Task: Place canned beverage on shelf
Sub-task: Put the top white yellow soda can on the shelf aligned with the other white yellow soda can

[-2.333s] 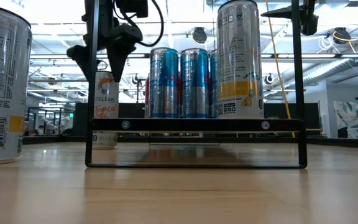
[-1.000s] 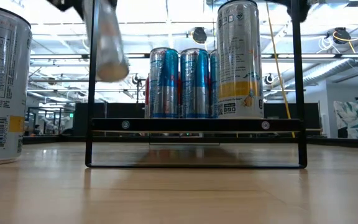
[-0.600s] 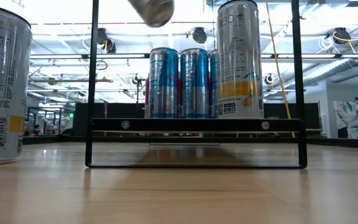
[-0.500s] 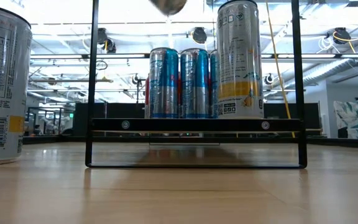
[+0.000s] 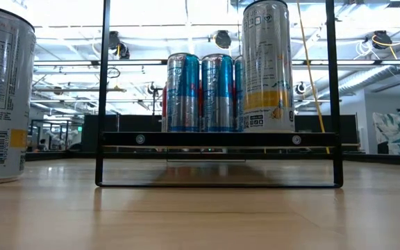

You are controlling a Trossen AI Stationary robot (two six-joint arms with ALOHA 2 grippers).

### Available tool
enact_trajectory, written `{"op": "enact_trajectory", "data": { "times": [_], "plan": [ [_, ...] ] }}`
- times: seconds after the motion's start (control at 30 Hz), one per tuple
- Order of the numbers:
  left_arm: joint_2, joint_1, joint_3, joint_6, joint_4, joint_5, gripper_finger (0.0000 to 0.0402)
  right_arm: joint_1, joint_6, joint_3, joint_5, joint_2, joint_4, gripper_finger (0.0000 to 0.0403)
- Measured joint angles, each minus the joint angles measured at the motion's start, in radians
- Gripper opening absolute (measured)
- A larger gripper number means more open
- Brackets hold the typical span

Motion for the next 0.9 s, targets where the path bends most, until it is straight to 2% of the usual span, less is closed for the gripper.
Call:
{"op": "enact_trajectory", "data": {
  "times": [0.23, 0.4, 0.6, 0.9],
  "plan": [
    [0.0, -0.006, 0.0, 0.001, 0.001, -0.02, 0.024, -0.01, 0.021, 0.001, 0.005, 0.052, -0.015, 0.0372],
    [0.0, -0.013, 0.0, 0.001, 0.017, -0.021, 0.024, -0.014, 0.022, 0.0, 0.07, 0.095, -0.015, 0.0379],
    [0.0, -0.019, 0.0, 0.01, 0.027, -0.026, 0.024, -0.017, -0.013, -0.001, 0.079, 0.115, -0.015, 0.0348],
    [0.0, -0.019, 0.0, 0.028, 0.026, -0.049, 0.024, -0.018, -0.051, -0.001, 0.079, 0.114, -0.008, 0.0253]
  ]
}}
